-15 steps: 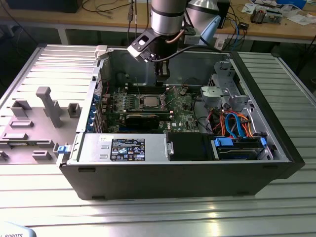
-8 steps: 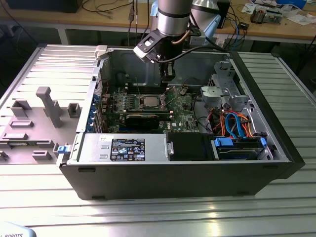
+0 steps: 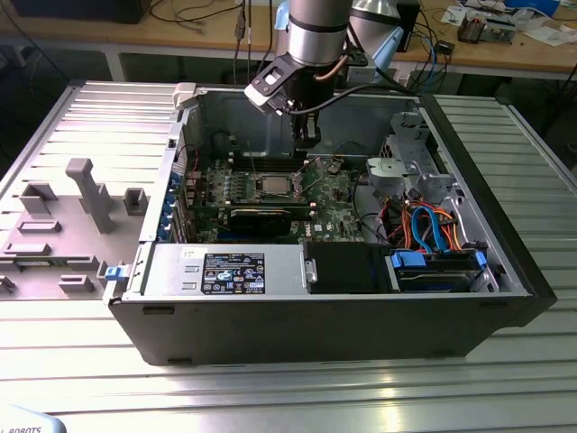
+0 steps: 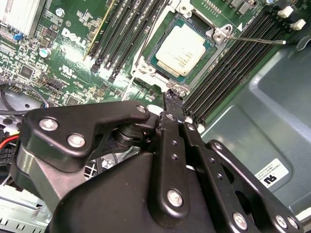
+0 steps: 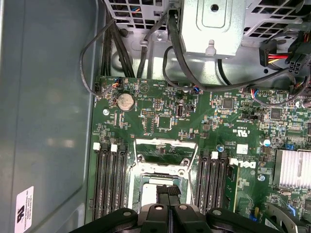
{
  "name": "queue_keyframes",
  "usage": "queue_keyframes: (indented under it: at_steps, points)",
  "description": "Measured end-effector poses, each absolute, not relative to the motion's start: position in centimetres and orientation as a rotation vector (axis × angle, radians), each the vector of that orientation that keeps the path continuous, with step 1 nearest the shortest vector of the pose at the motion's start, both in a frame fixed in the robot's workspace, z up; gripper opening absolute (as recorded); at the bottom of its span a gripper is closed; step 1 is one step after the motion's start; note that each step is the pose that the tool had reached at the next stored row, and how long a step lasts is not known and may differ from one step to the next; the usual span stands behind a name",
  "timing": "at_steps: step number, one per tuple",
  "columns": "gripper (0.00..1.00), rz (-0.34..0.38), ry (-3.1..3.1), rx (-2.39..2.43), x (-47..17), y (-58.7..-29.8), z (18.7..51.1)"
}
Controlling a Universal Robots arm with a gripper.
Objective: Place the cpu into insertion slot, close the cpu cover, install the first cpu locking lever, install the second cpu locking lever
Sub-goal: 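Close the cpu cover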
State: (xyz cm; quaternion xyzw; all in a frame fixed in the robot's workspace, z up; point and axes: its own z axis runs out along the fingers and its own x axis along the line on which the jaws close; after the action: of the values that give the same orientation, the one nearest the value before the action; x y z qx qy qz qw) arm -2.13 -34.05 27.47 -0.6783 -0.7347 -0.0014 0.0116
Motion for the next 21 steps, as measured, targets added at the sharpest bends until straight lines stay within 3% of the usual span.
queue_keyframes:
  at_steps: [21]
  points:
    - [0.11, -0.004, -2.291, -2.116, -1.23, -34.05, 27.44]
